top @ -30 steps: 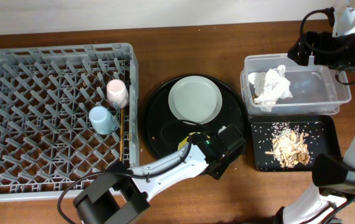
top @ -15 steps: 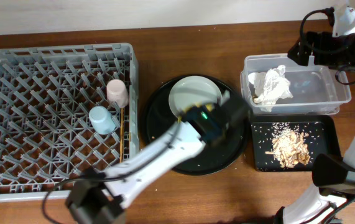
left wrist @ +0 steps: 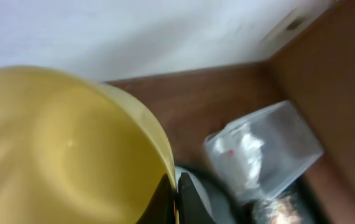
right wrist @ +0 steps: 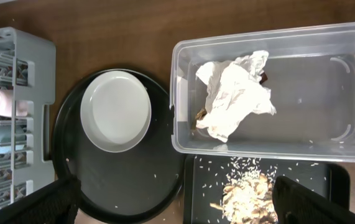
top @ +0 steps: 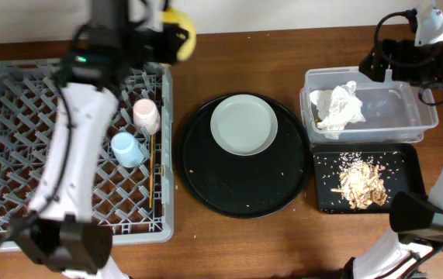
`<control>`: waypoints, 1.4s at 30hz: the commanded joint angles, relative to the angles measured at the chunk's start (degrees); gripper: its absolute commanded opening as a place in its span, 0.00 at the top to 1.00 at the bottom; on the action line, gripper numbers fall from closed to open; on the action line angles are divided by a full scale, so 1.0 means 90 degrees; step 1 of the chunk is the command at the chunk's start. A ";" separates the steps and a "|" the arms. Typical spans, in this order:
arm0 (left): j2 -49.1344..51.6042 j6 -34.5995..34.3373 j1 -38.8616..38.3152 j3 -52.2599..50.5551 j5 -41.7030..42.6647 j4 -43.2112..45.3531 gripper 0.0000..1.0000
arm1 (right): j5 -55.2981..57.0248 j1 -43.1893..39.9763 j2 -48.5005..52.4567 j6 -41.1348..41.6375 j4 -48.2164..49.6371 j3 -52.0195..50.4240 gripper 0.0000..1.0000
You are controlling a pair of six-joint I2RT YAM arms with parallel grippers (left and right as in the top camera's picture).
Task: Sort waste into correct bins and load items into the dishwasher rack
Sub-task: 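Lift the yellow bowl with the left gripper into the rack's back row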
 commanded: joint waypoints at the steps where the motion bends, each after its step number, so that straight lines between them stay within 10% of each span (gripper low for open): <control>1: 0.1076 -0.1061 0.0928 0.0034 0.3198 0.0850 1.00 | 0.0078 -0.0027 0.0046 0.0053 -0.0019 -0.0034 0.01; 11: 0.3009 -0.2280 0.1938 0.0034 0.5442 0.1812 1.00 | 0.0078 -0.0027 0.0044 0.0053 -0.0022 -0.0034 0.02; 20: 0.3099 -0.1615 0.2460 -0.0002 0.4430 0.0631 0.98 | 0.0078 -0.0027 0.0044 0.0053 -0.0022 -0.0034 0.01; 25: 0.3099 -0.0865 0.2725 -0.0002 0.2720 -0.0561 0.74 | 0.0078 -0.0027 0.0044 0.0053 -0.0022 -0.0034 0.01; 36: 0.2963 -0.0865 0.3473 0.0770 0.2861 -0.0840 0.55 | 0.0078 -0.0027 0.0046 0.0053 -0.0022 -0.0034 0.02; 39: 0.2657 -0.0835 0.3410 0.0942 0.2858 -0.0952 0.57 | 0.0078 -0.0027 0.0046 0.0053 -0.0022 -0.0034 0.01; 42: 0.2152 -0.0593 0.3019 0.0945 0.2448 -0.1117 0.96 | 0.0078 -0.0027 0.0044 0.0053 -0.0022 -0.0034 0.01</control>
